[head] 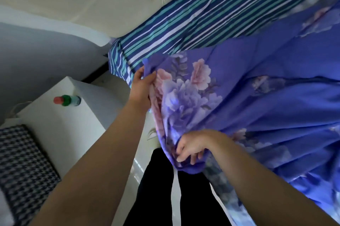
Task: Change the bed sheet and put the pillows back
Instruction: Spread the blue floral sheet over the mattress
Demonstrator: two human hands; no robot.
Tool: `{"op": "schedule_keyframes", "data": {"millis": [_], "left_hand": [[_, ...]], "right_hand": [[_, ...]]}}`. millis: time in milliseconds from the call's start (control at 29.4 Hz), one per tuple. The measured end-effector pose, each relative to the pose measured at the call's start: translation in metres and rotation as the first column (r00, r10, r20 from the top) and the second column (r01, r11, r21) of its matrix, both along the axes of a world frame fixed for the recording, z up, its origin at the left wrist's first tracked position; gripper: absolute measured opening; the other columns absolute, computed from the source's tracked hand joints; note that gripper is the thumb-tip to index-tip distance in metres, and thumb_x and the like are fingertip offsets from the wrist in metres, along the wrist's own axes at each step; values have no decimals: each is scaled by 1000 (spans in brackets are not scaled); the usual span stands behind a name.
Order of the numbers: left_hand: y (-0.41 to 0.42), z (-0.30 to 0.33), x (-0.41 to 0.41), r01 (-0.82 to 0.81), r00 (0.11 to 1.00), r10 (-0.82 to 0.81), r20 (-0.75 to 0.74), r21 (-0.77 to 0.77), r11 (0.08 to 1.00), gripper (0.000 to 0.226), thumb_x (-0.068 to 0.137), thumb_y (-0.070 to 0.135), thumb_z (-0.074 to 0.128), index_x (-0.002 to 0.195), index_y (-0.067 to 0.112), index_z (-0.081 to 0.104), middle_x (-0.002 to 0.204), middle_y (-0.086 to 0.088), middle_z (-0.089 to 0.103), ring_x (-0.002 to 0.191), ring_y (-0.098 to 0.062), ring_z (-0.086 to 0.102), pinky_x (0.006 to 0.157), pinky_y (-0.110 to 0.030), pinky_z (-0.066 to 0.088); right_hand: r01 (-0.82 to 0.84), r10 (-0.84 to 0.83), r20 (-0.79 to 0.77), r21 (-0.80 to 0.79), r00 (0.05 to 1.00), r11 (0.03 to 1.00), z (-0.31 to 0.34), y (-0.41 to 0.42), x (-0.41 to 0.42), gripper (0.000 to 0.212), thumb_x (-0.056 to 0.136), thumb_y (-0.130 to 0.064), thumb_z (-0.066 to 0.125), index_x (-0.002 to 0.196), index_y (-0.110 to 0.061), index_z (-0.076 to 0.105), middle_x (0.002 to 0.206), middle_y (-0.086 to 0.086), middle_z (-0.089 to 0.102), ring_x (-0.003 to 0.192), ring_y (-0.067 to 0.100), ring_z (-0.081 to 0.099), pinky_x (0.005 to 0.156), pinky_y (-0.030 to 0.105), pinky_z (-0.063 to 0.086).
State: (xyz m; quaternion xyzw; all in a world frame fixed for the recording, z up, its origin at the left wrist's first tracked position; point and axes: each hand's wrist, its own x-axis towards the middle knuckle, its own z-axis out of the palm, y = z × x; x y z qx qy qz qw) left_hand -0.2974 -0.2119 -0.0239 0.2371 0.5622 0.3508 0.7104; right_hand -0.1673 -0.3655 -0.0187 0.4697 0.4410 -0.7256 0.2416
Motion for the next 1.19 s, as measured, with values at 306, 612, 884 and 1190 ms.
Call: {"op": "schedule_keyframes", "data": {"millis": [306,612,884,1190], "left_hand": [[-11,10,-77,510,817,-487,-308,-6,860,22,70,22,83,90,24,73,92,4,71,82,-10,65,84,-24,52],[-9,-28,-135,379,504,-362,-785,-176,909,55,85,20,62,135,22,41,94,-1,62,96,-30,61,75,-27,40],[21,-41,-135,444,339,-464,-818,-296,846,17,78,-3,45,73,11,54,81,-16,57,71,-28,47,62,-26,37],[31,0,-138,-123,628,424,-652,455,882,38,77,-4,29,80,32,40,77,12,47,67,-1,46,69,-11,40]], "right_hand": [[154,-680,59,956,731,249,21,129,-7,56,82,-2,50,134,-23,47,134,8,44,118,30,47,90,40,44],[-154,-139,444,562,885,812,-70,80,-36,64,91,-16,50,148,-20,22,143,14,40,126,34,45,100,41,41],[-51,-449,280,888,849,457,-71,135,-30,59,83,-4,51,139,-21,42,139,8,48,122,30,48,96,41,41],[-110,-193,311,741,931,663,-70,206,-56,80,81,-49,62,149,-37,20,158,1,13,145,27,11,111,61,15]]}}
